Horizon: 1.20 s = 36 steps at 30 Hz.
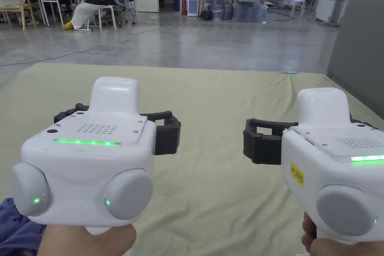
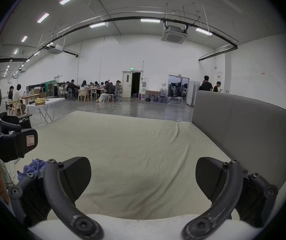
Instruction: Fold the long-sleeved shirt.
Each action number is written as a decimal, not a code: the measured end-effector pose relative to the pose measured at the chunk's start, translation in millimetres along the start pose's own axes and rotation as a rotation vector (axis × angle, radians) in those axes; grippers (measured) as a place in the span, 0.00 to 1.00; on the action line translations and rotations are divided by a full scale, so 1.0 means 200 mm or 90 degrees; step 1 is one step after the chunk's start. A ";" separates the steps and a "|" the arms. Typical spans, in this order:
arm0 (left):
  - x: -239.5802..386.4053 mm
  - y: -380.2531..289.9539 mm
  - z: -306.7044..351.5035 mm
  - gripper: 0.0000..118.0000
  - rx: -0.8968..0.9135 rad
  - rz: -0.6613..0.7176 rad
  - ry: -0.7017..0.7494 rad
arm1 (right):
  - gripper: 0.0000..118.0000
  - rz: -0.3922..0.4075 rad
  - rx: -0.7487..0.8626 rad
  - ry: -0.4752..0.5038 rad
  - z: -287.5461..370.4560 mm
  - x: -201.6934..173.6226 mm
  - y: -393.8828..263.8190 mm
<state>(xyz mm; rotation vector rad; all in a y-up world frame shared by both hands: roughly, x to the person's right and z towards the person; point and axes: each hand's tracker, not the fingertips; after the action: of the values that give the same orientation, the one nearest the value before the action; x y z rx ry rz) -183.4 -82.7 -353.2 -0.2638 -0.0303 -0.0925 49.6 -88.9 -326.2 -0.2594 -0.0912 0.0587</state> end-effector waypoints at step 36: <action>0.00 -0.01 0.01 0.91 0.006 -0.008 -0.002 | 0.99 -0.007 -0.007 -0.009 0.00 0.01 0.00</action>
<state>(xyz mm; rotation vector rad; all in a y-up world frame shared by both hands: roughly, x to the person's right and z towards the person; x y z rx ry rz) -183.1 -83.9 -351.6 -0.2538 -0.0363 -0.1045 50.7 -88.8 -326.9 -0.2690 -0.1062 0.0497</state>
